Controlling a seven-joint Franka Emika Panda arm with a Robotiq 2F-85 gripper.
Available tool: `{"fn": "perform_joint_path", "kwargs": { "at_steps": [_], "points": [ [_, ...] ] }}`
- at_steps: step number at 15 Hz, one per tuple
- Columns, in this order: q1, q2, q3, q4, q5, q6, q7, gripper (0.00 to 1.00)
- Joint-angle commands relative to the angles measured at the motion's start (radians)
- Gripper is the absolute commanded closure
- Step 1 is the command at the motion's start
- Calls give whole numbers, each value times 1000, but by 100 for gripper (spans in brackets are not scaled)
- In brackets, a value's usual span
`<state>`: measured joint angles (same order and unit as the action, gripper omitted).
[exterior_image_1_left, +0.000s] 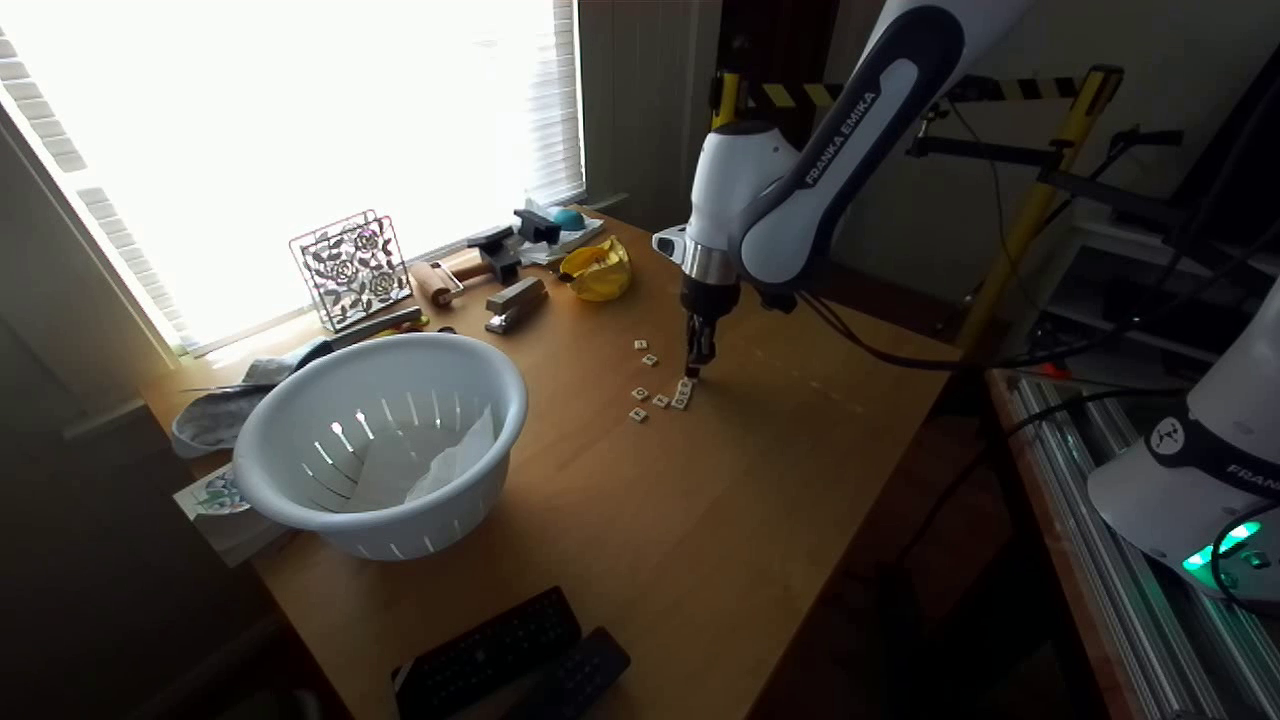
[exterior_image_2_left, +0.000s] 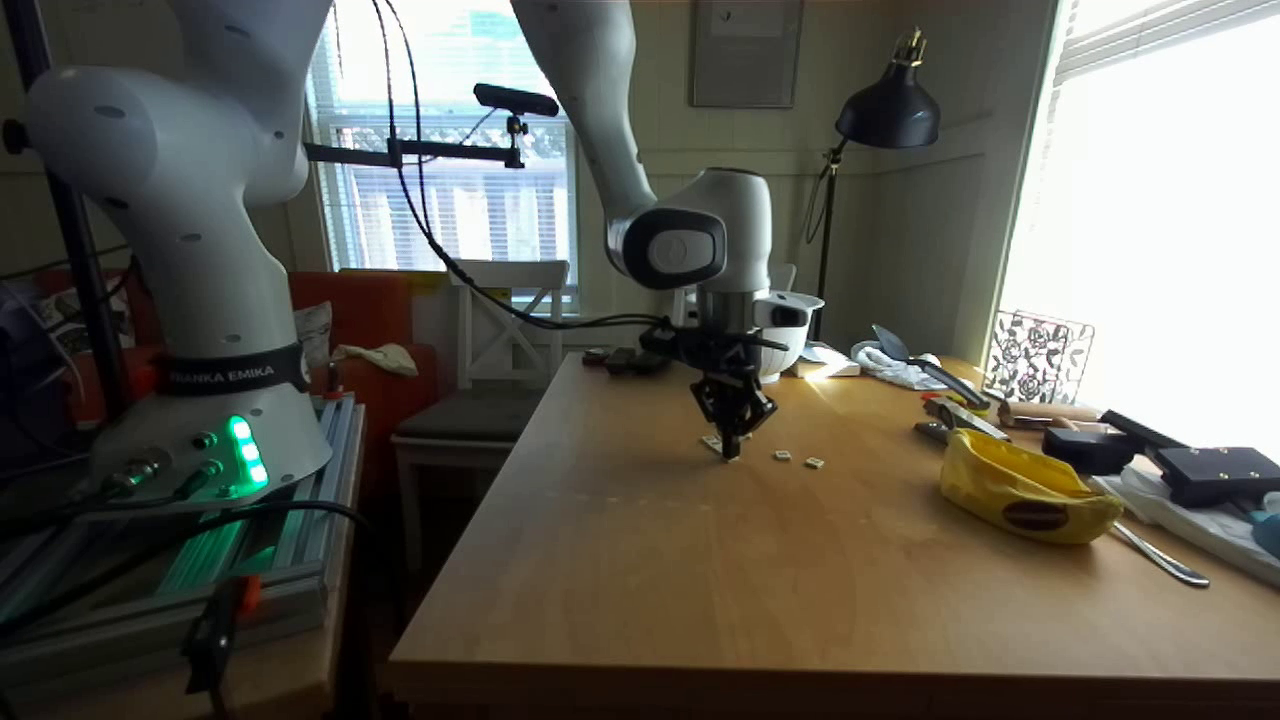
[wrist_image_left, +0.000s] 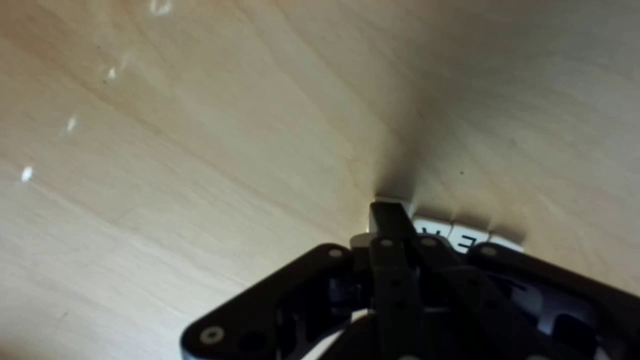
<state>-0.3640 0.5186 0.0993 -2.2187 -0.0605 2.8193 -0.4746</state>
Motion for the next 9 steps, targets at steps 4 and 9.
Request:
{"fn": "perform_joint_path", "kwargs": {
  "at_steps": [4, 9],
  "points": [
    [24, 16, -15, 24, 24, -17, 41, 100],
    [32, 23, -22, 33, 24, -17, 63, 100]
  ]
}}
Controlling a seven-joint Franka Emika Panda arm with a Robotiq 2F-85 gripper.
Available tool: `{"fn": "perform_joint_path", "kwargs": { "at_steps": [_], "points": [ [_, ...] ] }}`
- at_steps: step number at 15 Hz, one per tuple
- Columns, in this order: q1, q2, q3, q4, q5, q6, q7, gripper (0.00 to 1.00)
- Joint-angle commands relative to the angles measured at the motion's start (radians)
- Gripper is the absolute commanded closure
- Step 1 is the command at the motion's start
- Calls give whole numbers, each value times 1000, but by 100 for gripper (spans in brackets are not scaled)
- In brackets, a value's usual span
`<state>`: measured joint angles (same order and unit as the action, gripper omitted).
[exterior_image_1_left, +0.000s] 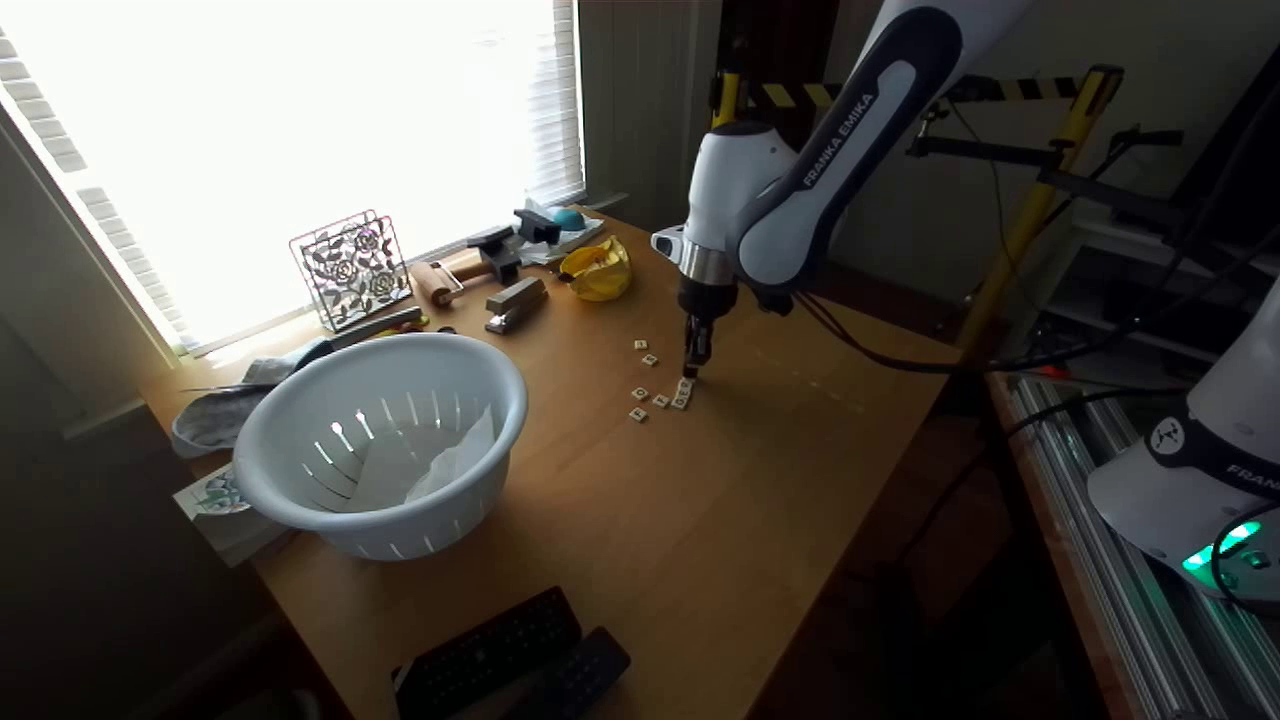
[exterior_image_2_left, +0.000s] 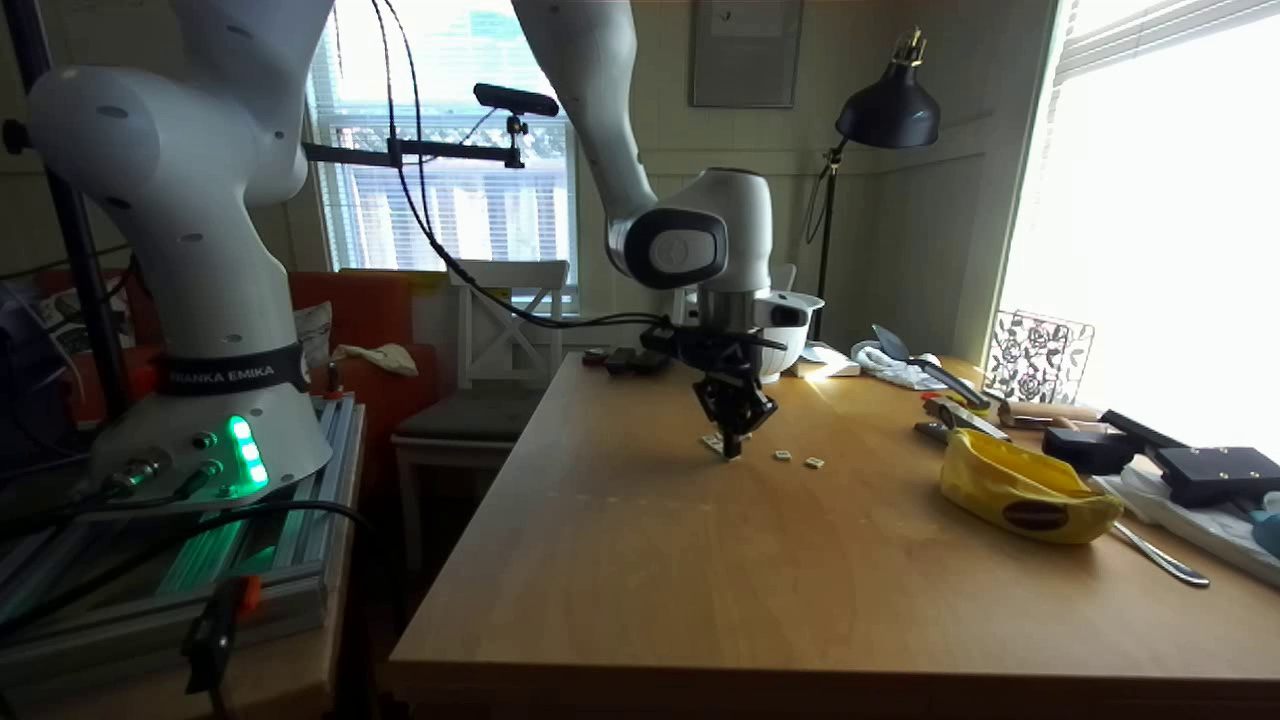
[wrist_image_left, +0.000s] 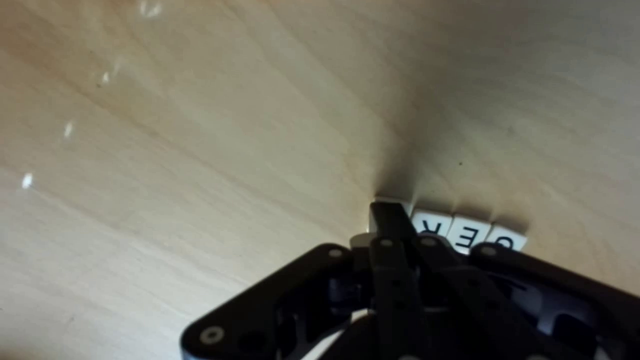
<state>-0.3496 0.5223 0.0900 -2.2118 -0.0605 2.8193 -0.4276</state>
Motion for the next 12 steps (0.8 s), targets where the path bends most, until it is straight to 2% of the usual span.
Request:
{"fn": "perform_joint_path", "kwargs": {
  "at_steps": [1, 12],
  "points": [
    [17, 20, -11, 28, 25, -16, 17, 100],
    [0, 10, 3, 22, 29, -16, -2, 100]
  ]
}}
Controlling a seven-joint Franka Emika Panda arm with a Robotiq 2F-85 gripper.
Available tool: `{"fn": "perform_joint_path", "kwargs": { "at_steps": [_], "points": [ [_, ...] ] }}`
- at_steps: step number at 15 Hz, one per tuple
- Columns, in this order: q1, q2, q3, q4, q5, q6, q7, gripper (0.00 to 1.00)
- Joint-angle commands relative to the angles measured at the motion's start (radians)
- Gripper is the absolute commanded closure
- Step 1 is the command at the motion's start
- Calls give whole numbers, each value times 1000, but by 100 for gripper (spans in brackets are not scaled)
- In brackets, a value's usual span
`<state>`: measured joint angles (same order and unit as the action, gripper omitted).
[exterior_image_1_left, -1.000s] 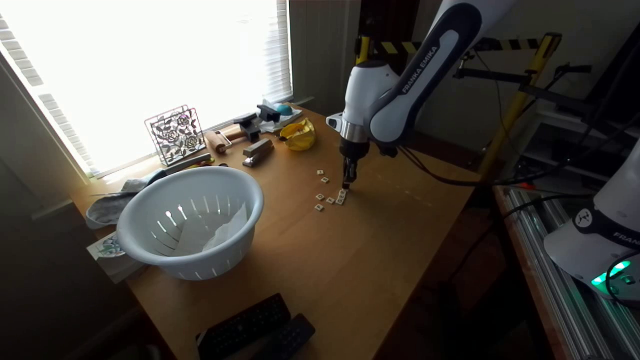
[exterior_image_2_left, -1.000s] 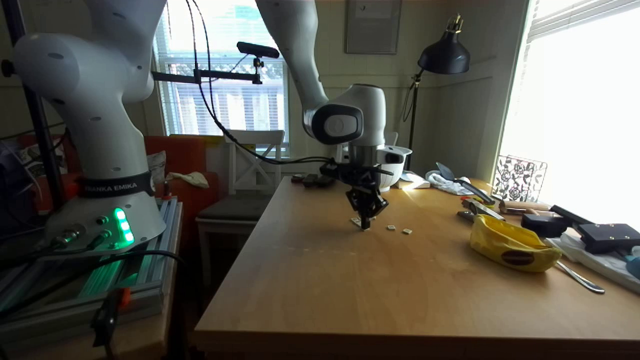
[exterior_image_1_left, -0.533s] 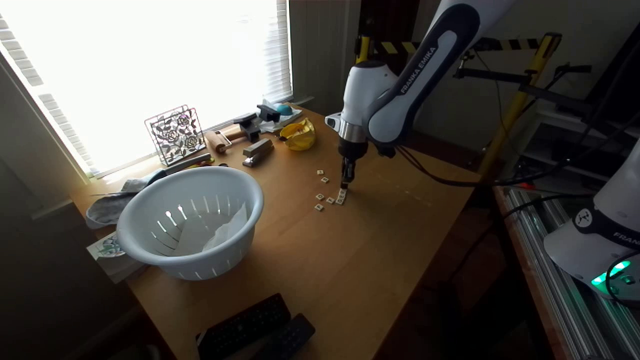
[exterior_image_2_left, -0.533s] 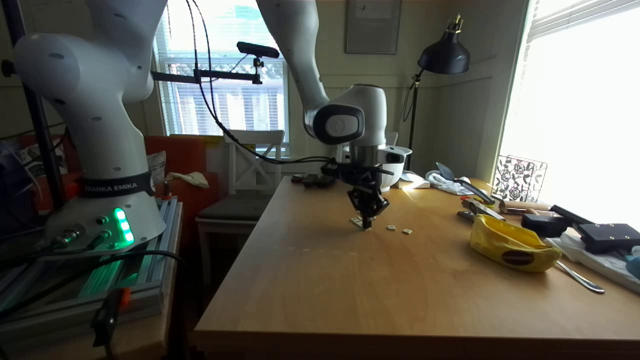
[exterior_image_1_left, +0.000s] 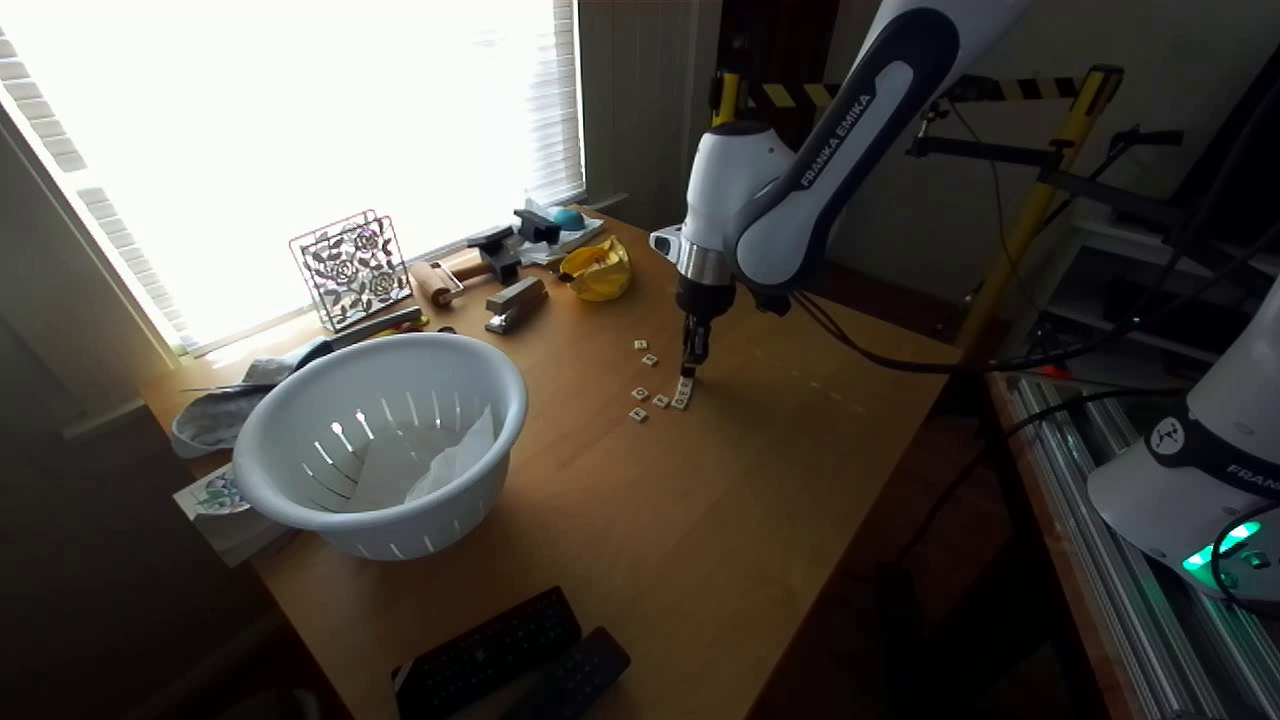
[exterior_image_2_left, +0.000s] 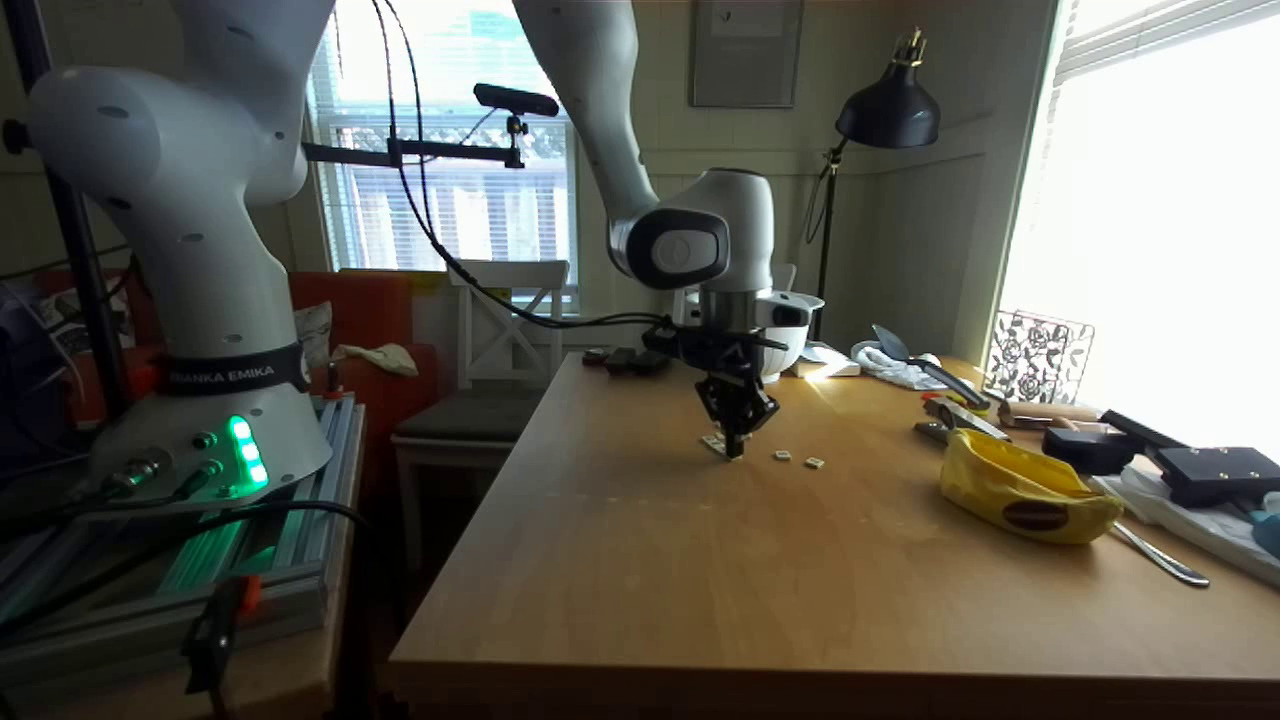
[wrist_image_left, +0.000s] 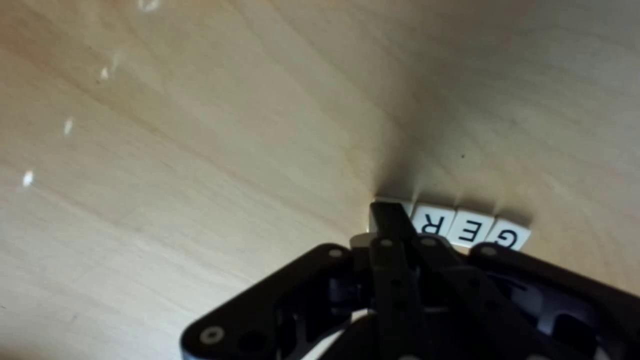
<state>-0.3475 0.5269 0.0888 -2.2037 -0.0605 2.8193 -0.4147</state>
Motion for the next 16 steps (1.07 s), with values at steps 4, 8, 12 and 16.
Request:
{"fn": "perform_joint_path", "kwargs": {
  "at_steps": [4, 8, 12, 16],
  "points": [
    [-4, -3, 4, 7, 31, -8, -12, 100],
    [-3, -13, 2, 0, 30, 1, -10, 100],
    [-10, -30, 9, -8, 36, 4, -18, 100],
    [-17, -41, 11, -6, 36, 33, -25, 100]
  ]
}}
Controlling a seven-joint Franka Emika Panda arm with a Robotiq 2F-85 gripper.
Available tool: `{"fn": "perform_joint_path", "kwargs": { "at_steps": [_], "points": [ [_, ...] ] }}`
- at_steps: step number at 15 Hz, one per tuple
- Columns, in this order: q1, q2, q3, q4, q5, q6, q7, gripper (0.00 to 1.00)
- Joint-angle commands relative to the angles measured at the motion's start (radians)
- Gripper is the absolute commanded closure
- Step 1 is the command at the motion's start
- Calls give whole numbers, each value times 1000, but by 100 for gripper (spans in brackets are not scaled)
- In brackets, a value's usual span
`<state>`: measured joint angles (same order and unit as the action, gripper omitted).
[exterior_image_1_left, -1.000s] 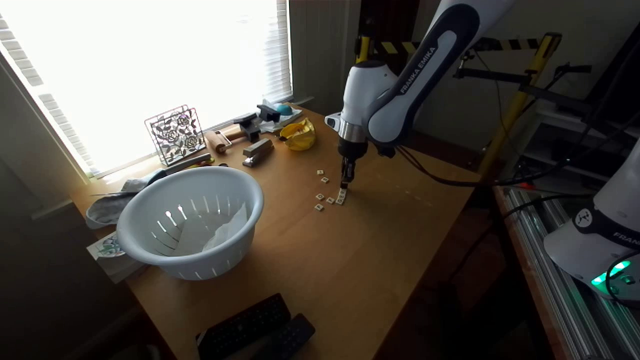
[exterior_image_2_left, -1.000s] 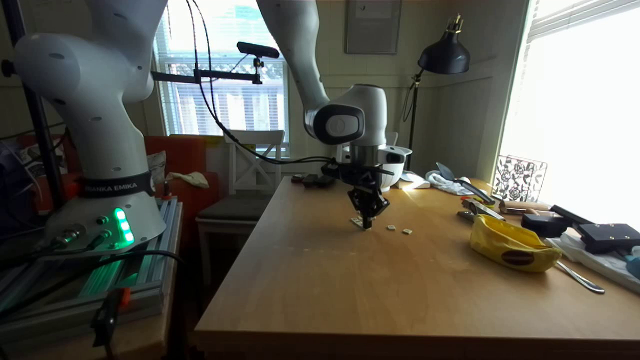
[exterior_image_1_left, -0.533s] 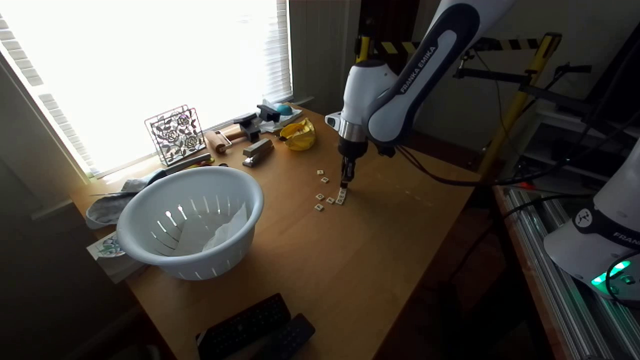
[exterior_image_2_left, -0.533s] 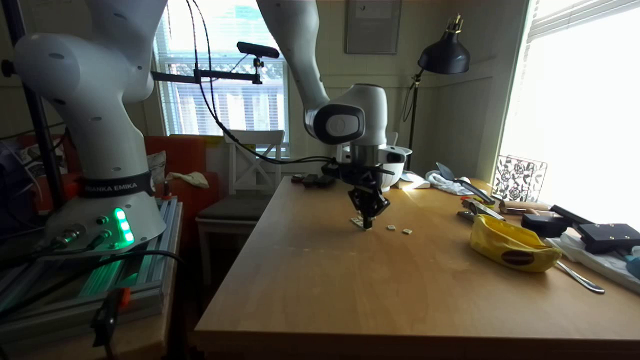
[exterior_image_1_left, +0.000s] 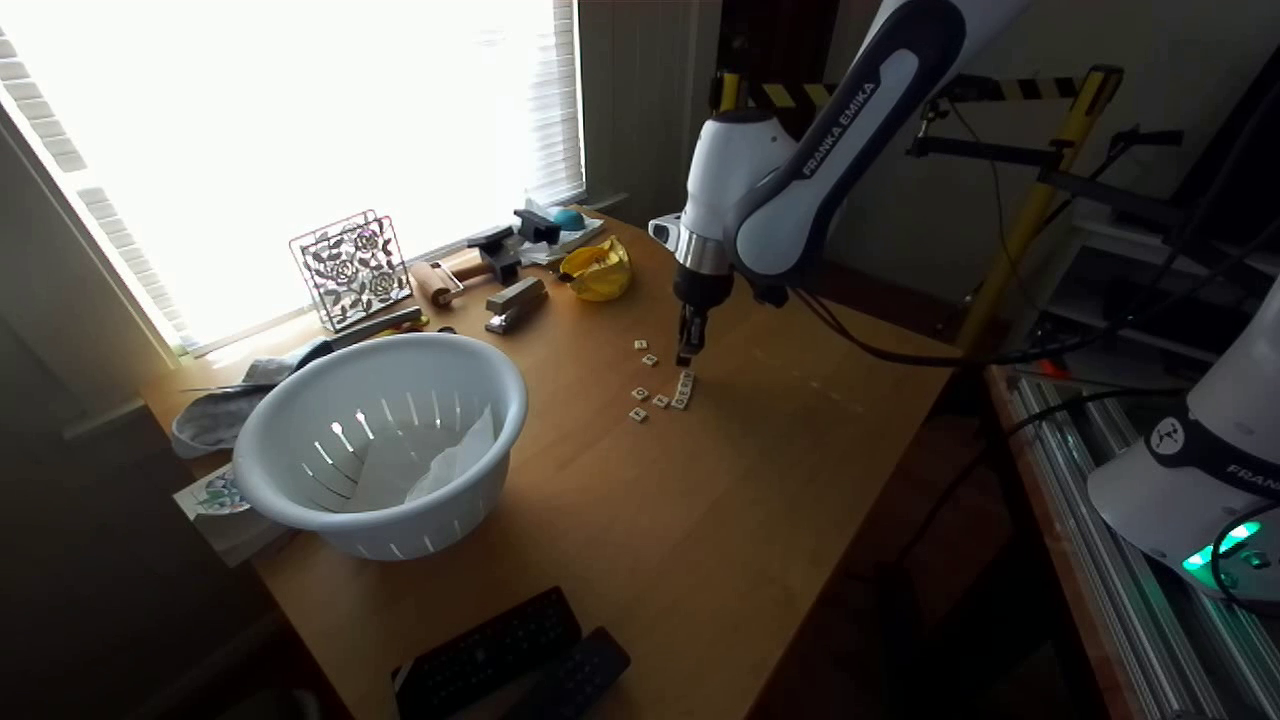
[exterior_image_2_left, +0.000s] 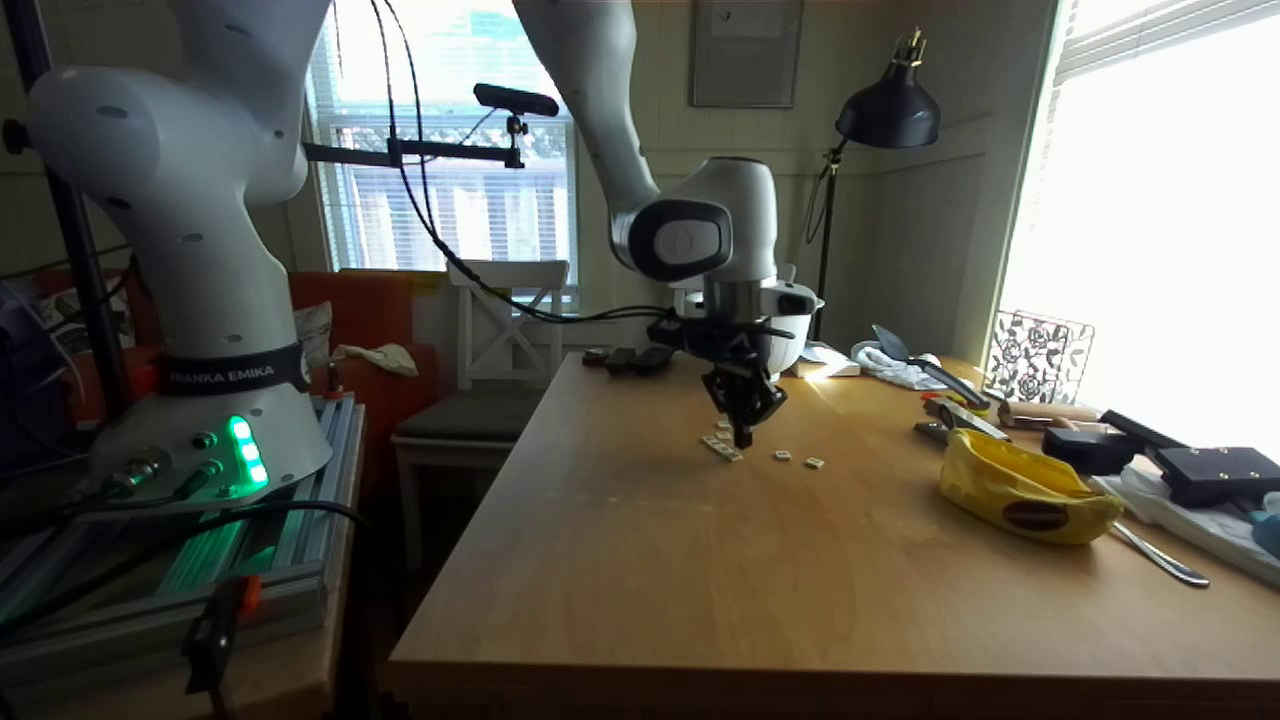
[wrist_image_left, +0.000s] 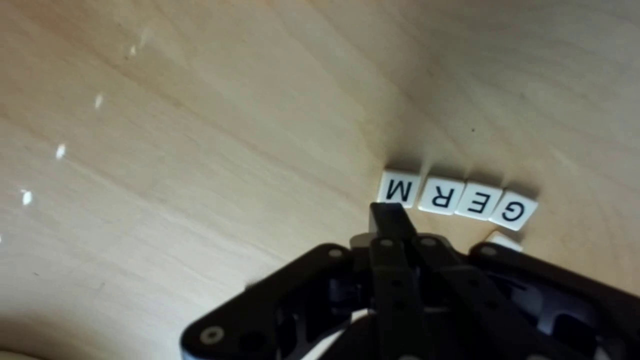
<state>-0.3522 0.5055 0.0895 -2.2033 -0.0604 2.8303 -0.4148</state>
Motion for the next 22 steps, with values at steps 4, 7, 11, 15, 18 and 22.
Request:
{"fn": "perform_joint_path", "kwargs": {
  "at_steps": [4, 7, 11, 15, 18, 22],
  "points": [
    [-13, -16, 1, 17, 22, 56, -22, 100],
    [-15, -1, 0, 48, 19, 66, -21, 100],
    [-12, 28, 1, 91, 17, 70, -20, 100],
    [-8, 65, 0, 125, 12, 60, -17, 100],
    [-10, 89, 6, 141, 11, 54, -18, 100],
    [-10, 118, 7, 158, 7, 58, -16, 100]
  ]
}}
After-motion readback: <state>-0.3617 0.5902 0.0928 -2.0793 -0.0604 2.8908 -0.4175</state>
